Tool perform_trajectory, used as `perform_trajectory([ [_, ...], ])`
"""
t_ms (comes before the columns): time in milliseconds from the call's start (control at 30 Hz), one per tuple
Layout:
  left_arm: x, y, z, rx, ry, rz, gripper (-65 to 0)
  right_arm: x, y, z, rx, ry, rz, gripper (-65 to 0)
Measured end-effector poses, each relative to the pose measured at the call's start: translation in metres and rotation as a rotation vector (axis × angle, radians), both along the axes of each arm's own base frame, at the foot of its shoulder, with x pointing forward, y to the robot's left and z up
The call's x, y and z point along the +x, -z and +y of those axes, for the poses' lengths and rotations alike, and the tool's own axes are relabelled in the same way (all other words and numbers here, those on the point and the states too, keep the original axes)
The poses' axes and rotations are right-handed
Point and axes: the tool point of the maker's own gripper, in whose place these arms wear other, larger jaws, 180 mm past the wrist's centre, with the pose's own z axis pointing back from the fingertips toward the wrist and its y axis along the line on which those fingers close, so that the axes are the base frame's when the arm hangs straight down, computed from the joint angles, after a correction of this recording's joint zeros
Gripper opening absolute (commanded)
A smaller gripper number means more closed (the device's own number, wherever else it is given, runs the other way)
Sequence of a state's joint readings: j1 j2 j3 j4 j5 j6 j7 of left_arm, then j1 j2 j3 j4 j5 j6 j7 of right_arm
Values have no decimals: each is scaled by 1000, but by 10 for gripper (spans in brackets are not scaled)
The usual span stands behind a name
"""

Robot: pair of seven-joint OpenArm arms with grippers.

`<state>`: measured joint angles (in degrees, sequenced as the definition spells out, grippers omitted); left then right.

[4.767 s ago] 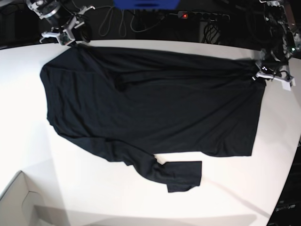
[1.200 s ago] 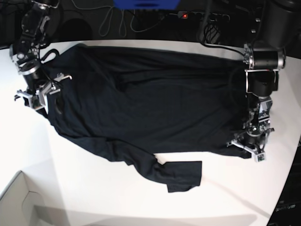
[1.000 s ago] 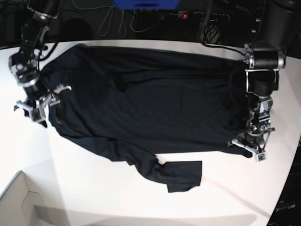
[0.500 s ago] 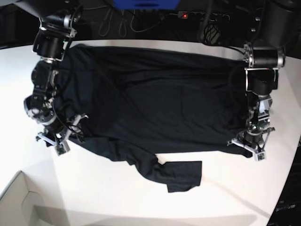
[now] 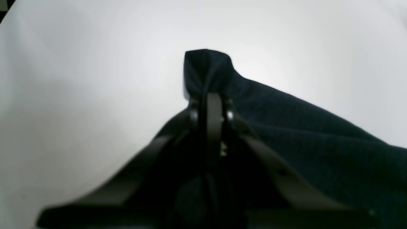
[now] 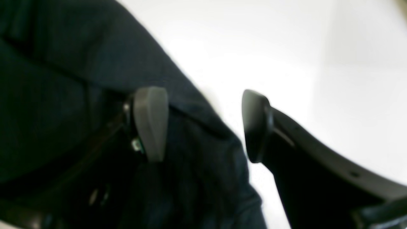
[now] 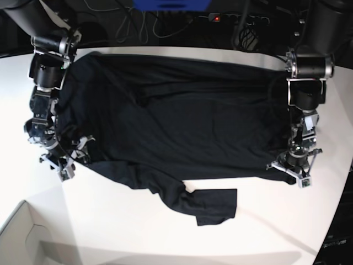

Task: Layout the t-shirt on the table in an organized manner, then fold the t-shirt properly
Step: 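Move both grippers down the shirt sides and grasp the side edges, then lift the side edges with both grippers and fold them onto the collar edge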

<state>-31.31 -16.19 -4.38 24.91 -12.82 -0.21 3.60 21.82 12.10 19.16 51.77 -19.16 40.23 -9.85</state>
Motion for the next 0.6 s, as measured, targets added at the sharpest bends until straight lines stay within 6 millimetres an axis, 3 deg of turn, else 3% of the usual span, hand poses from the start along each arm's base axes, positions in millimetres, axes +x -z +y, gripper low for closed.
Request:
perform_trajectory([
  [300, 0, 0, 0, 0, 0, 0, -649, 0, 2, -1, 14, -1, -10, -291],
  [467, 0, 0, 1, 1, 0, 2, -649, 2, 11, 0, 77, 13, -1, -388],
  [600, -1, 0, 1, -1, -1, 2, -649, 4, 10, -5, 62, 13, 6, -514],
])
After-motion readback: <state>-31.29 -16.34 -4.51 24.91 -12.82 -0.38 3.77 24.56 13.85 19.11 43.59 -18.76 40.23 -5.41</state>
